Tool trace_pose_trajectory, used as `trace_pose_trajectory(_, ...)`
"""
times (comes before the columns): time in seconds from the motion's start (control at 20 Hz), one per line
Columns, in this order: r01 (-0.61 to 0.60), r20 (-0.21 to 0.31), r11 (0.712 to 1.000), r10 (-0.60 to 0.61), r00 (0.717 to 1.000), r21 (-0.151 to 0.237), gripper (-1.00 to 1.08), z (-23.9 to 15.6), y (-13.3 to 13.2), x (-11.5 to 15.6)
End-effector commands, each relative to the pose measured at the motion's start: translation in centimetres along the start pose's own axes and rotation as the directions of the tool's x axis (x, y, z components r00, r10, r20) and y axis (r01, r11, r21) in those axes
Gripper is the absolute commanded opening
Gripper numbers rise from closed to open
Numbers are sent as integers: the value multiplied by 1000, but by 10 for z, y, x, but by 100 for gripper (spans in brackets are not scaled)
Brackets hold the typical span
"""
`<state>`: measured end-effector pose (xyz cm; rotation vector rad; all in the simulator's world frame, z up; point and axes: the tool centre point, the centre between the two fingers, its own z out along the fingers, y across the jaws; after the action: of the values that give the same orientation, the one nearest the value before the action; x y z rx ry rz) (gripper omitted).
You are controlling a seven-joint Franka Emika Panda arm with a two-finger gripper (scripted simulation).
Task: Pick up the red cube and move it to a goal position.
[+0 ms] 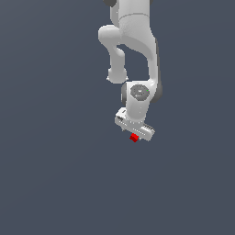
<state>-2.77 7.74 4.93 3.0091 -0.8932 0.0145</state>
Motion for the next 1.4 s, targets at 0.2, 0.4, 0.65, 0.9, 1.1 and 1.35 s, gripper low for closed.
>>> trace_pose_trajectory(0.2,-86,8,996,87,996,-3,100,23,-11,-9)
trace_pose_trajectory(0.4,-112,9,994,112,994,-2,100,29,-15,-11)
trace_pose_trajectory(0.65,-116,10,993,116,993,-1,100,29,-17,-11)
trace_pose_trajectory(0.9,-115,10,993,115,993,-1,-100,29,-17,-11)
trace_pose_trajectory(1.1,-115,10,993,115,993,-1,-100,29,-17,-11)
trace_pose_trajectory(1.35,-114,10,993,114,993,-1,-100,28,-17,-10)
